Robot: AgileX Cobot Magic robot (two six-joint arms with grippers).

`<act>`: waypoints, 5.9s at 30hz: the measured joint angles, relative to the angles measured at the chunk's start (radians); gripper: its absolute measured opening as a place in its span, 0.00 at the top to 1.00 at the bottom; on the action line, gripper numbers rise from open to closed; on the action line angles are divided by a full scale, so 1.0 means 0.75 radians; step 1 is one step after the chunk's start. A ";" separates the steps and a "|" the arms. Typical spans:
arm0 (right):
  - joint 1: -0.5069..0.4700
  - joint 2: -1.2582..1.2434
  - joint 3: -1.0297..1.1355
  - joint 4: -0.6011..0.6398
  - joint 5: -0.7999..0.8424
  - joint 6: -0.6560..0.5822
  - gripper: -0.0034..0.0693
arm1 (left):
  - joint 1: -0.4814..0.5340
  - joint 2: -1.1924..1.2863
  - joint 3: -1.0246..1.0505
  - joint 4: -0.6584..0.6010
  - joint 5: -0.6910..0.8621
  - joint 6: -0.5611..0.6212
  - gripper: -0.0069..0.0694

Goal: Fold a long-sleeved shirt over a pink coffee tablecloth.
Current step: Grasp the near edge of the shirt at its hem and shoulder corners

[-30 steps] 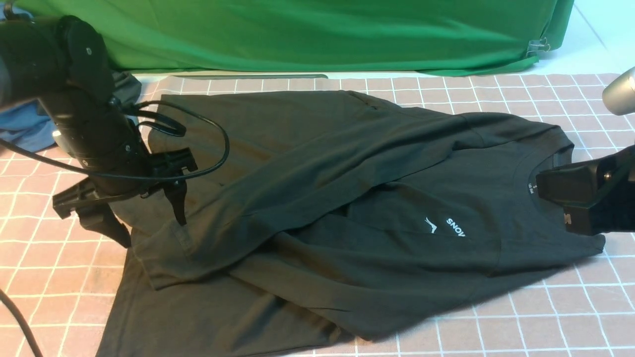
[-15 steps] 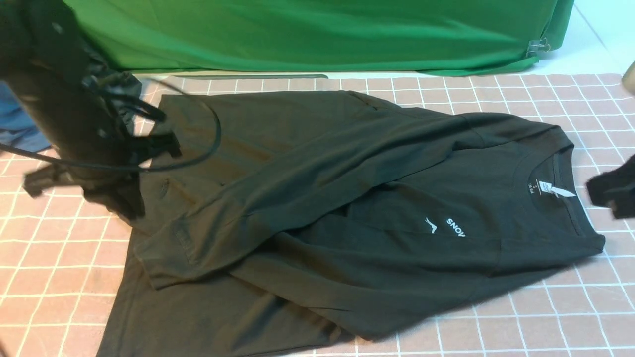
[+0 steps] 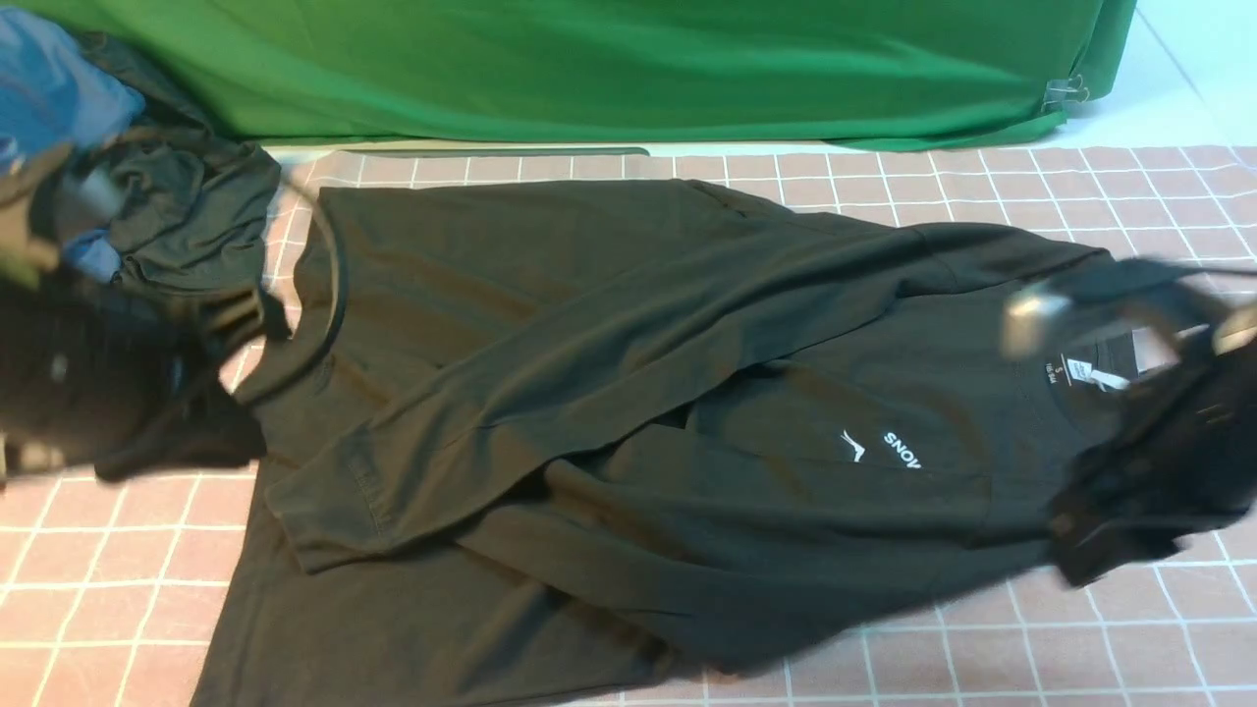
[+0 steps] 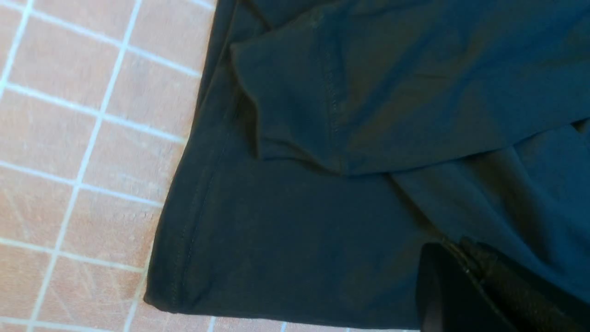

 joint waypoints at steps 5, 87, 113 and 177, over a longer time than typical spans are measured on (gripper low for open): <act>0.163 0.152 0.000 -0.141 -0.116 -0.001 0.27 | 0.000 -0.073 0.108 -0.001 -0.076 0.024 0.89; 0.214 0.008 -0.068 -0.352 -0.060 0.170 0.90 | 0.023 0.563 -0.415 0.077 0.176 0.108 0.87; -0.210 0.008 -0.068 -0.088 -0.037 0.033 0.90 | 0.031 0.428 0.370 0.165 -0.148 0.026 0.34; -0.210 0.267 0.219 -0.137 -0.384 0.266 0.14 | 0.031 0.003 0.278 0.462 0.143 -0.054 0.85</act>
